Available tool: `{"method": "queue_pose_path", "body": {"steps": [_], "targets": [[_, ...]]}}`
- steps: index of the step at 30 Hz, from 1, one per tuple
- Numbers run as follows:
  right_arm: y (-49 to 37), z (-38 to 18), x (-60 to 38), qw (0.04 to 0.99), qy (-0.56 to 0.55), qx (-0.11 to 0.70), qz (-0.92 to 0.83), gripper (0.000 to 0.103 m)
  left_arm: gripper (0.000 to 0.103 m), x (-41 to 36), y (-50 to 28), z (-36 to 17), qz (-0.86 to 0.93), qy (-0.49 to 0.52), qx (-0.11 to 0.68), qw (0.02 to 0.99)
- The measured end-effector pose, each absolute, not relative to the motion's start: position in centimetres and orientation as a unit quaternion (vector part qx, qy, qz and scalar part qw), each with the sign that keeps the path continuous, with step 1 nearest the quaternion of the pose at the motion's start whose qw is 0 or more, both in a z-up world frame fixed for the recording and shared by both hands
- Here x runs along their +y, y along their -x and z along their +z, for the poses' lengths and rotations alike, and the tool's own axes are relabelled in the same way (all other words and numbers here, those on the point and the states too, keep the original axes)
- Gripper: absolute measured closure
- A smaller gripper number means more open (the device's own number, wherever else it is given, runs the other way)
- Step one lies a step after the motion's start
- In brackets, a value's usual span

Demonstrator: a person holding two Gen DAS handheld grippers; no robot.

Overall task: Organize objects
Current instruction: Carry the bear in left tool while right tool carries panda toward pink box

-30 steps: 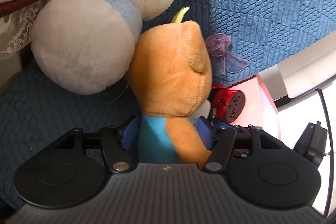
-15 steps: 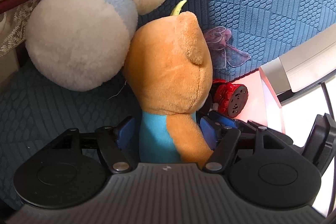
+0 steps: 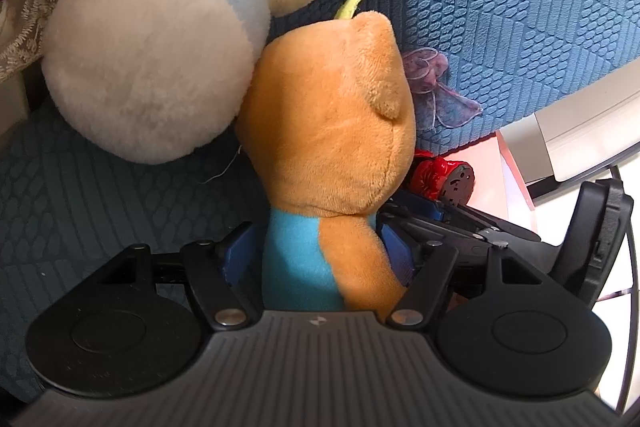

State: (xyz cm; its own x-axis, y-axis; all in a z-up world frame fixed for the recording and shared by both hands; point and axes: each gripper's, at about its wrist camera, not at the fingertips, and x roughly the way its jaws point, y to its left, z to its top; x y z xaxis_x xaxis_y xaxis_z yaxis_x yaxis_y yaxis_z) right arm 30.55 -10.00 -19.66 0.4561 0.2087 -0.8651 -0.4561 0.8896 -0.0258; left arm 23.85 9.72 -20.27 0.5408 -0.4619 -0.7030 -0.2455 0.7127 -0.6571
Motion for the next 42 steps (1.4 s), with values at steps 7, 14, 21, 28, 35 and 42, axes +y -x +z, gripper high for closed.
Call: {"method": "queue_pose_path", "body": {"steps": [7,14,21,28,35,42], "targets": [[-29.9,-17.8,-12.6,0.864,0.019,0.473,0.169,0.068,0.029,9.1,-23.8,-20.5,-0.059,0.369,0.469,0.800],[-28.5,-17.4,-14.9,0.858,-0.065,0.489,0.144,0.067,0.033,7.3,-24.1,-20.0,-0.048,0.319,0.463,0.825],[-26.4,-17.2,-14.9,0.852,-0.077,0.499,0.138,0.067,0.041,7.1,-22.8,-18.9,-0.053,0.291,0.455,0.840],[-25.4,-16.6,-16.2,0.844,-0.117,0.510,0.119,0.068,0.045,7.7,-21.5,-17.3,-0.063,0.272,0.456,0.845],[-24.8,-14.7,-17.2,0.827,-0.147,0.525,0.133,0.067,0.046,7.6,-20.4,-15.6,-0.081,0.280,0.452,0.843],[-24.4,-11.9,-18.4,0.825,-0.156,0.524,0.143,0.067,0.047,8.1,-19.1,-13.7,-0.074,0.304,0.462,0.830]]}}
